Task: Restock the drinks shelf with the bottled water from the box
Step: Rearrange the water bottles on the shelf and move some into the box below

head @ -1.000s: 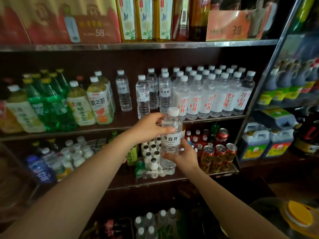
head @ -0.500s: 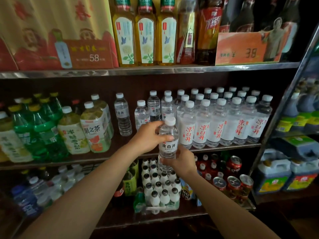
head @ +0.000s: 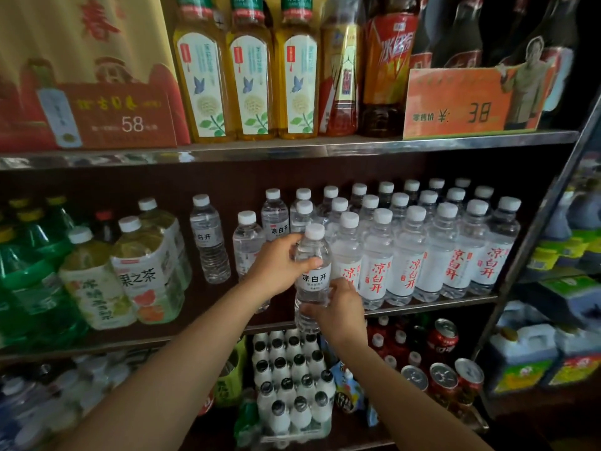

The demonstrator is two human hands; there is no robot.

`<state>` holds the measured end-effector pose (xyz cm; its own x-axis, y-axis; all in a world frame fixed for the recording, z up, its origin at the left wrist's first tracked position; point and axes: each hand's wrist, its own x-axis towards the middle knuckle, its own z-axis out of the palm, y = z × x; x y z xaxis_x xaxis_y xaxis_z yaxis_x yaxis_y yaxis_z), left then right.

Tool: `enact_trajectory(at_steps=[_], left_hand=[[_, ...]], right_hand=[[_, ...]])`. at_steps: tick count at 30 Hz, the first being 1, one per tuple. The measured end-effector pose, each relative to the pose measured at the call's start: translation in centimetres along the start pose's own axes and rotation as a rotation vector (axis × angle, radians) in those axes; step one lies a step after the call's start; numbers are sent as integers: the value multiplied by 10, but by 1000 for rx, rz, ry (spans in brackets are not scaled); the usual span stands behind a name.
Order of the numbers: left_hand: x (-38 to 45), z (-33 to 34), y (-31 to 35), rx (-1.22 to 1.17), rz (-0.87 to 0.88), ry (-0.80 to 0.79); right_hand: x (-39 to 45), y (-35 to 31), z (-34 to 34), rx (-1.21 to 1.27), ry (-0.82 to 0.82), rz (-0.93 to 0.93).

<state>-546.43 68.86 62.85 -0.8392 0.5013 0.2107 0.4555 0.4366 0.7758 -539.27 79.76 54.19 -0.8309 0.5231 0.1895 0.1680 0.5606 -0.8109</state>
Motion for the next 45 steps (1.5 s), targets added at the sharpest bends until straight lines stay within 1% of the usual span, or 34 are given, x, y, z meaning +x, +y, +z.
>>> enact_trajectory(at_steps=[9, 15, 24, 28, 35, 41, 43, 45], left_hand=[[21, 10, -9, 7, -70, 87], [31, 7, -5, -89, -162, 77], [28, 7, -6, -171, -176, 54], [21, 6, -6, -177, -220, 42], [6, 0, -3, -154, -253, 29], [-23, -11, -3, -143, -273, 15], [-36, -17, -3, -121, -270, -8], [-52, -23, -7, -47, -263, -38]], right_hand=[[11, 0, 4, -78, 19, -1], [23, -1, 12, -61, 27, 4], [23, -3, 18, -45, 37, 4], [18, -1, 14, -55, 28, 11], [6, -4, -2, 1, -59, 53], [-13, -13, -13, -21, -87, 36], [-21, -17, -17, -50, -87, 22], [-31, -21, -21, -67, -88, 24]])
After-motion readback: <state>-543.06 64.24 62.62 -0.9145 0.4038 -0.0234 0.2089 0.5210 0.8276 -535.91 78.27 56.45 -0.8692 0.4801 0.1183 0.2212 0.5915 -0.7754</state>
